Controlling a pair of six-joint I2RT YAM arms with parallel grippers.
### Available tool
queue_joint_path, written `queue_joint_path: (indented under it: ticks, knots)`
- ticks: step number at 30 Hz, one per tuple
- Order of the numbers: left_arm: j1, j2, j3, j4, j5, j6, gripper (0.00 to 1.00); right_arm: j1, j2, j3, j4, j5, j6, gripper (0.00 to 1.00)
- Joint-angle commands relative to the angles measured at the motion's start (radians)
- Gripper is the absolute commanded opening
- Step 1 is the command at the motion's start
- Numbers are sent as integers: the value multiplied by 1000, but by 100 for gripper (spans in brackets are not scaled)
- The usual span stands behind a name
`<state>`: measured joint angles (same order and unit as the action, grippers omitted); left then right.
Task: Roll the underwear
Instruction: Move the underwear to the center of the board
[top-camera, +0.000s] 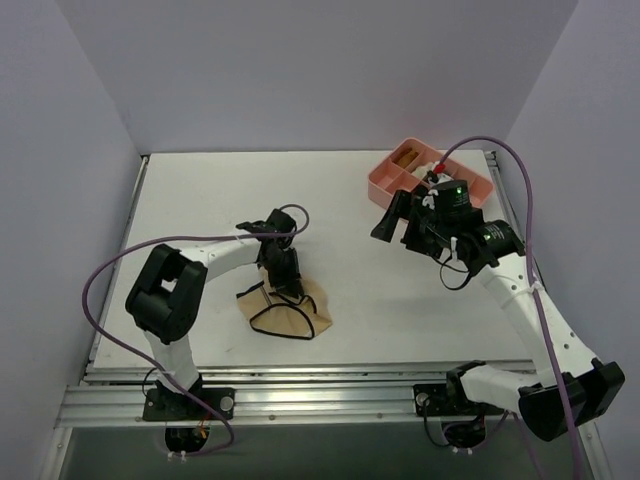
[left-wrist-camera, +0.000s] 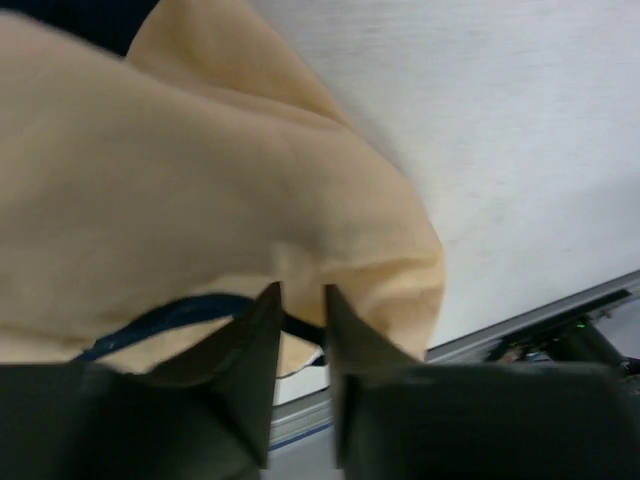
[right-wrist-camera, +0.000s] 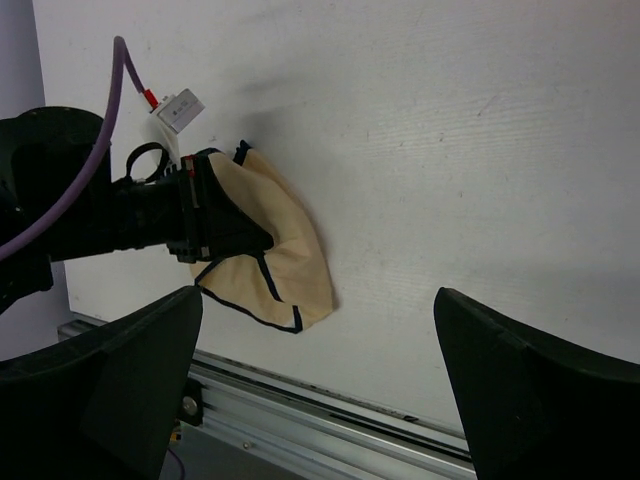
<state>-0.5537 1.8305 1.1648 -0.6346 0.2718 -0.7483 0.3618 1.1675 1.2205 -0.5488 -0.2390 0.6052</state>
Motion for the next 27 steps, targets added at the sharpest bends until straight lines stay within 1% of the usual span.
queue_joint_path:
  ticks: [1,2,3,5,7,8,9,11,12,13,14,15,16,18,19,24,25,27]
  knots:
    - [-11,-54,90,-13,4,-29,37,8,4,-16,38,12,18,95]
    - [-6,-103,105,-39,-8,-26,57,9,17,-12,49,17,18,94]
    - [0,-128,113,-52,-22,-20,61,15,29,-7,58,35,18,91]
    - [26,-206,128,-100,-51,7,64,29,76,19,75,52,15,89]
    - [55,-250,122,-135,-78,24,65,67,137,37,114,78,13,83]
    - [96,-296,112,-170,-115,26,65,84,164,62,128,90,19,81]
    - [127,-319,69,-177,-127,27,65,103,191,77,153,99,24,74]
    - [201,-364,1,-177,-137,35,65,172,286,111,185,125,33,68]
    - [297,-397,-69,-181,-129,36,65,199,322,150,196,135,34,62]
    - [346,-410,-103,-185,-119,44,63,227,395,175,202,147,34,60]
    - [392,-421,-134,-185,-106,49,62,286,432,201,208,171,31,58]
    - [476,-444,-164,-166,-80,56,62,313,472,262,213,182,21,56]
    - [512,-450,-222,-149,-59,70,62,336,550,295,211,190,15,55]
    - [547,-461,-258,-114,-5,76,62,397,625,355,210,211,-4,51]
    - [596,-461,-280,-109,4,78,62,413,691,410,211,211,-11,49]
    - [614,-424,-336,-47,66,72,62,491,862,549,216,214,-62,47]
    - [614,-419,-343,-39,76,70,62,497,908,589,211,214,-70,47]
    - [614,-412,-367,-11,89,69,62,506,946,625,198,210,-81,46]
